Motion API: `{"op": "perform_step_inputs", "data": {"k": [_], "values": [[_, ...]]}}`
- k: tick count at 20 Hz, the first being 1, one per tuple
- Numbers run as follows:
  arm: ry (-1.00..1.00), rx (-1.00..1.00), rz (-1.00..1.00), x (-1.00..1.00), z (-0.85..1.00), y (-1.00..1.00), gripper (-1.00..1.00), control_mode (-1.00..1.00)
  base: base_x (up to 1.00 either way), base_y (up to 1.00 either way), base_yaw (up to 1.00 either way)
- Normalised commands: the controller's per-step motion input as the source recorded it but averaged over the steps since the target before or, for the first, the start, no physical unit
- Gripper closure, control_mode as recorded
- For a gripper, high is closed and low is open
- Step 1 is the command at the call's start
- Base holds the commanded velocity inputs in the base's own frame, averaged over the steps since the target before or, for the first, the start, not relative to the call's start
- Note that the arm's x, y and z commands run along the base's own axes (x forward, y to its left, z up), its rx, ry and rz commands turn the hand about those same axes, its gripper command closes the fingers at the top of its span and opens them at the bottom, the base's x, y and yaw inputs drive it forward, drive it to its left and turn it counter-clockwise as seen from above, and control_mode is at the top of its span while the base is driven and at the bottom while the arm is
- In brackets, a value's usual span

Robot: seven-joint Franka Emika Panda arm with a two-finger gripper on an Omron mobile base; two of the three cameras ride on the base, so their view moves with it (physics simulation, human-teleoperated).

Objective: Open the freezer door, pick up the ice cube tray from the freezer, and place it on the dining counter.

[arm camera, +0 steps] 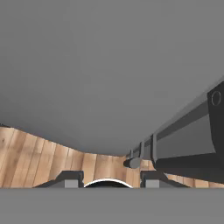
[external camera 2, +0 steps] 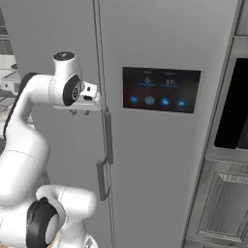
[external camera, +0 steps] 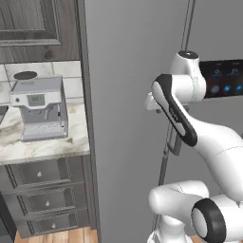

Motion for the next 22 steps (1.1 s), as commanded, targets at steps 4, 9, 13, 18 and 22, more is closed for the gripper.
{"op": "perform_step_inputs", "data": {"k": [4,9,13,18,22], "values": [[-0.03,-0.01,-0.02,-0.22,0.00,0.04,-1.00,-1.00,0.00,0.00,0.00],[-0.06,0.00,-0.09,-0.62,0.00,0.05,-1.00,-1.00,0.00,0.00,0.00],[-0.02,0.00,-0.06,-0.73,0.00,0.00,-1.00,-1.00,0.00,0.00,0.00],[0.00,0.00,-0.01,-0.71,0.00,0.00,-1.00,-1.00,0.00,0.00,0.00],[0.00,0.00,0.00,-0.58,0.00,0.00,-1.00,-1.00,0.00,0.00,0.00]]}}
